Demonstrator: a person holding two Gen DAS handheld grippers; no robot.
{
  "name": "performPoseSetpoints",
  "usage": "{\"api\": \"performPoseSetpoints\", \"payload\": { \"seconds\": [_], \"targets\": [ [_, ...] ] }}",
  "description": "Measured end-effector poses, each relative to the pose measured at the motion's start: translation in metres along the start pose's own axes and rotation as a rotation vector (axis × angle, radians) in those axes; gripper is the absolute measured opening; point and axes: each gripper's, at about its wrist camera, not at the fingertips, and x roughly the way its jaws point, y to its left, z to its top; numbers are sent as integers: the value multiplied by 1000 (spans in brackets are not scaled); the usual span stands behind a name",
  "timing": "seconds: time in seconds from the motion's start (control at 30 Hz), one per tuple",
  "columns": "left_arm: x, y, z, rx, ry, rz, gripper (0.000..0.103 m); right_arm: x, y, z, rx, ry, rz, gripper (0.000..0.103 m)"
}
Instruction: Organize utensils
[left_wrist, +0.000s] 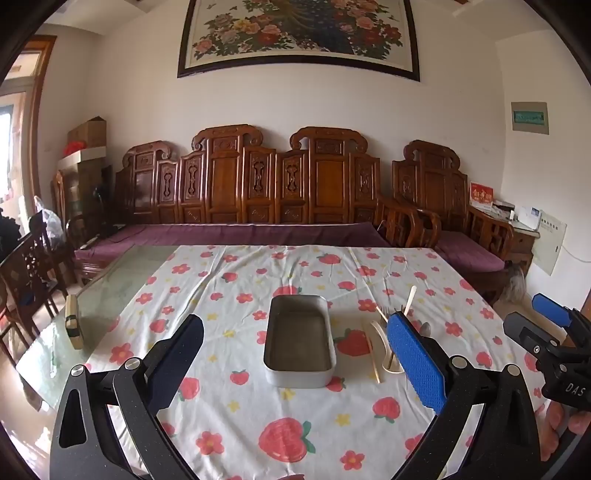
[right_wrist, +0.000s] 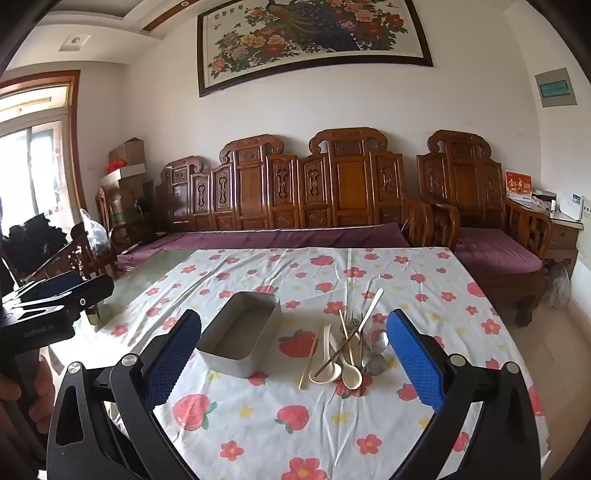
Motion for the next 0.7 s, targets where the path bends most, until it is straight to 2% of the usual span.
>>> {"api": "performPoseSetpoints", "payload": {
  "seconds": [0.7],
  "targets": [
    [-7,-5,5,15,-5,-12,97,-1,-1,-1,2,0,-1,100]
  ]
}}
